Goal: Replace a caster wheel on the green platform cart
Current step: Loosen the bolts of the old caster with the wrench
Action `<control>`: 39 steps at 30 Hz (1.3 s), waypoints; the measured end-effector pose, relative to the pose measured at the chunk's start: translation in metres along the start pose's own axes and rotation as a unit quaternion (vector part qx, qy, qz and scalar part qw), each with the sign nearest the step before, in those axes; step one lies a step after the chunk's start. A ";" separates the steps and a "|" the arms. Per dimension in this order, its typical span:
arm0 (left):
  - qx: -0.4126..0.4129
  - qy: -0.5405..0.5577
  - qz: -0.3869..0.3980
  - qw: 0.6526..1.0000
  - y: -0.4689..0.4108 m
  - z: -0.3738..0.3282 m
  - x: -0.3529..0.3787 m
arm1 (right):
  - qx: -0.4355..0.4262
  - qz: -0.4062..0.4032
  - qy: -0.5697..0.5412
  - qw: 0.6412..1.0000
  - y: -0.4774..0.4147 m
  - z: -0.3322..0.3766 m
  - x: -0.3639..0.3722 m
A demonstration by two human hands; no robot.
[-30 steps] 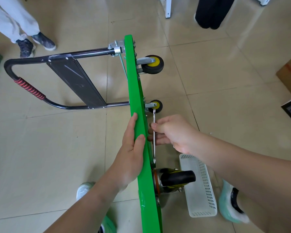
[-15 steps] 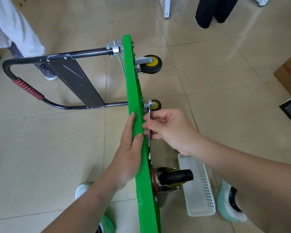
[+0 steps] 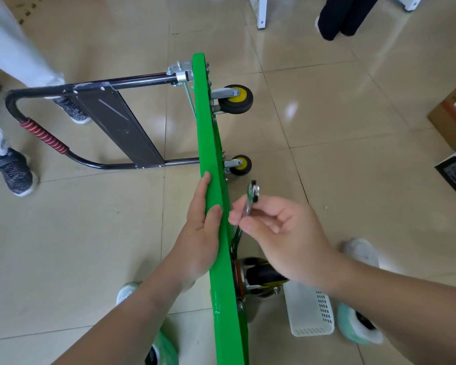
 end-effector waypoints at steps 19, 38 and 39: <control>-0.002 -0.001 0.001 1.000 -0.002 0.004 0.000 | 0.126 -0.097 -0.005 0.987 -0.048 -0.009 -0.054; 0.002 -0.013 0.019 1.000 -0.003 0.005 0.001 | 0.307 -0.014 0.007 0.952 -0.093 -0.112 -0.019; 0.003 -0.013 0.016 1.000 -0.003 0.004 0.000 | 0.313 -0.006 0.015 0.949 -0.093 -0.116 -0.017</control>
Point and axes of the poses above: each hand's wrist, its own y-axis away from the middle knuckle, its own x-axis out of the palm, z = x × y, the point moved 9 cm from there along -y, towards the middle knuckle, and after that the axes turned 8 degrees about x, right-handed, at the moved point
